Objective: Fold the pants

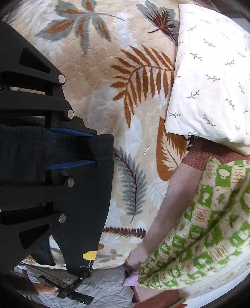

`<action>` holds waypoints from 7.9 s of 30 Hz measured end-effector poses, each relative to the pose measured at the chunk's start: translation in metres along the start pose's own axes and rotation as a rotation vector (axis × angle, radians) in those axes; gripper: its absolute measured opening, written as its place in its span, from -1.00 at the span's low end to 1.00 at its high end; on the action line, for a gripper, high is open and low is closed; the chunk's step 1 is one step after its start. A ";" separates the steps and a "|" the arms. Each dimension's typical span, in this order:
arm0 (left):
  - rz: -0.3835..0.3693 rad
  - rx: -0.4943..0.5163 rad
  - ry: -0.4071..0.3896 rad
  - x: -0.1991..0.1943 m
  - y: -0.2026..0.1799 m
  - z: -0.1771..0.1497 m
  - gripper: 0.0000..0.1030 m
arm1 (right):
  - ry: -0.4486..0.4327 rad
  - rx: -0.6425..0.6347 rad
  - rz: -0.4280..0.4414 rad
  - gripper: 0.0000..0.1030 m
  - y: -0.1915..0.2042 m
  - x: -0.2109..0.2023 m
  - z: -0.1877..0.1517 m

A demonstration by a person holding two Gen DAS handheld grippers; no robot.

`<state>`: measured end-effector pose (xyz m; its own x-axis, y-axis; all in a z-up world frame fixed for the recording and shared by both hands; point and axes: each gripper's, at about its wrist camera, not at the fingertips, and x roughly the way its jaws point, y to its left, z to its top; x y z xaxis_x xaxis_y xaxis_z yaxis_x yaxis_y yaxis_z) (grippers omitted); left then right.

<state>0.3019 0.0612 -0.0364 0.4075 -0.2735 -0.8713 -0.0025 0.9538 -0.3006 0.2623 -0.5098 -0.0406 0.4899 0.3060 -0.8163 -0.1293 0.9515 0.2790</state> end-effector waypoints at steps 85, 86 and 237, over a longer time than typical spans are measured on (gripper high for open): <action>0.064 0.180 0.093 -0.090 0.035 -0.133 -0.36 | 0.016 0.460 0.083 -0.32 0.001 -0.062 -0.165; 0.071 0.183 0.095 -0.089 0.035 -0.132 -0.36 | 0.029 0.463 0.087 -0.34 0.001 -0.058 -0.163; -0.062 0.388 0.353 0.057 -0.134 -0.047 -0.75 | 0.184 0.937 0.493 -0.07 0.189 0.055 -0.189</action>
<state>0.2827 -0.0877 -0.0644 0.0634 -0.2923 -0.9542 0.3777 0.8921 -0.2482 0.1021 -0.3069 -0.1278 0.4173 0.7241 -0.5491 0.4732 0.3427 0.8115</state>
